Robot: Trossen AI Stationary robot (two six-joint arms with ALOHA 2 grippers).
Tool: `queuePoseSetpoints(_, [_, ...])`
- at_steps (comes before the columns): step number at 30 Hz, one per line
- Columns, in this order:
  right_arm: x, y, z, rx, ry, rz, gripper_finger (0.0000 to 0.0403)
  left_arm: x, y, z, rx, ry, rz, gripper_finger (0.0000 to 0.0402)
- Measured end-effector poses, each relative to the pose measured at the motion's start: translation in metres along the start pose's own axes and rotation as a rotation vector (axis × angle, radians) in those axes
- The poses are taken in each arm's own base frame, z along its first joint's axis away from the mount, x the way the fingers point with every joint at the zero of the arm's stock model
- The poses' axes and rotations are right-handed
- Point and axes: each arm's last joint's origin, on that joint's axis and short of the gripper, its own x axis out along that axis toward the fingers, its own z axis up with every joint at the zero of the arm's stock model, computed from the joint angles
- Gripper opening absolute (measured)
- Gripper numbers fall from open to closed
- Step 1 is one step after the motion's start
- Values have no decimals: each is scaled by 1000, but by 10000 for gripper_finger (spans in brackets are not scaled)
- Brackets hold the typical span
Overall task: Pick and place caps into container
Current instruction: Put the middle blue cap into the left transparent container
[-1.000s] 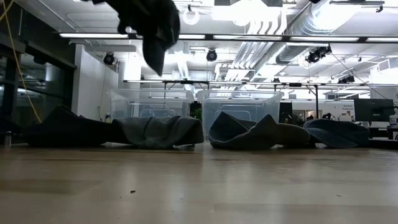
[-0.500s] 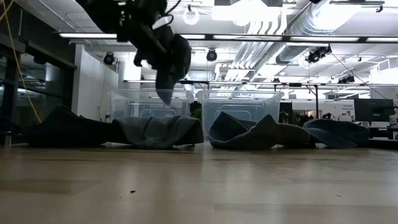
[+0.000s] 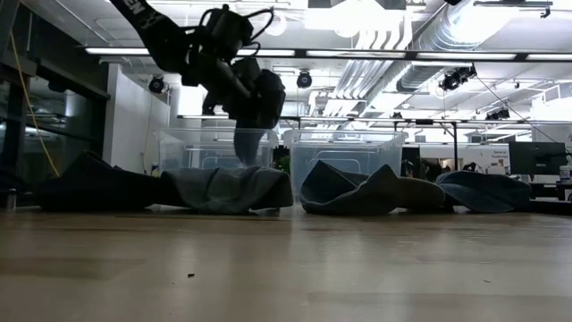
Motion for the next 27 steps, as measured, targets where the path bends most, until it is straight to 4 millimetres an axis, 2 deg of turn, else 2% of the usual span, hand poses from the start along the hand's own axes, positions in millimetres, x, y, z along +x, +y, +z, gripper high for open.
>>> queuePoseSetpoints(11, [0,0,0,-1,1,1,270,2,-2,-4,6,8,-5,3])
queuePoseSetpoints(18, [0,0,0,-1,1,1,270,2,-3,-5,24,22,-66,11])
queuePoseSetpoints(22, [0,0,0,-1,1,1,270,2,-3,-5,24,21,-58,51])
queuePoseSetpoints(27, [0,0,0,-1,1,1,270,2,-1,-4,23,13,-3,122])
